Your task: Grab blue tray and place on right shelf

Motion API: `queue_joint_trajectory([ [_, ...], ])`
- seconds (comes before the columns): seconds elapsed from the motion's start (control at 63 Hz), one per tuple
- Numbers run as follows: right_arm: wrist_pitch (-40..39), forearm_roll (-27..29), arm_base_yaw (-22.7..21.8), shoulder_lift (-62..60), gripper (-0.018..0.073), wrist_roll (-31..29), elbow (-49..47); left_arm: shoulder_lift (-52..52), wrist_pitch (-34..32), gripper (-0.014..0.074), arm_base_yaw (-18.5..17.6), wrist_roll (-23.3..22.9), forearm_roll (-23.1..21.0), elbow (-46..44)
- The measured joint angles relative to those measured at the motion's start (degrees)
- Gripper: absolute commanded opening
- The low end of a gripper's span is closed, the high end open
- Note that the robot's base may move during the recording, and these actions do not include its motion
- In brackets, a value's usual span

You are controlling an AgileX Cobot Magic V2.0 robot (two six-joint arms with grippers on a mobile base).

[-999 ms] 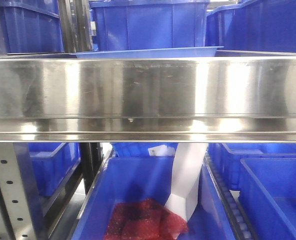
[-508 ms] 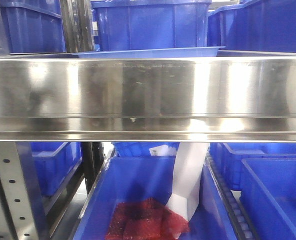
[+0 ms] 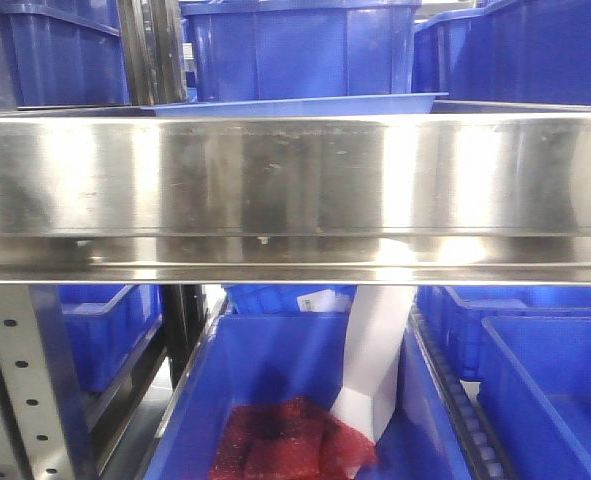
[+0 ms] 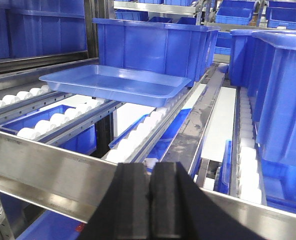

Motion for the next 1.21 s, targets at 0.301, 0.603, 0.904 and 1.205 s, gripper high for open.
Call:
queue_joint_trajectory([
  [0.301,0.0,0.0,0.0,0.0,0.0051,0.0,0.0,0.0,0.0,-0.0048,0.0,0.3,0.0,0.0],
  [0.603,-0.2,0.0,0.0,0.0,0.0051,0.0,0.7,0.0,0.0,-0.0048,0.0,0.3,0.0,0.0],
  [0.904,-3.5,2.4,-10.4,-1.1,0.0051,-4.0,6.7,0.0,0.0,-0.0048,0.0,0.3,0.0,0.0],
  [1.205,-13.7,7.7,-20.0,-9.1,0.0051,-4.5,21.5,0.0,0.1,-0.0048,0.0,0.3,0.0,0.0],
])
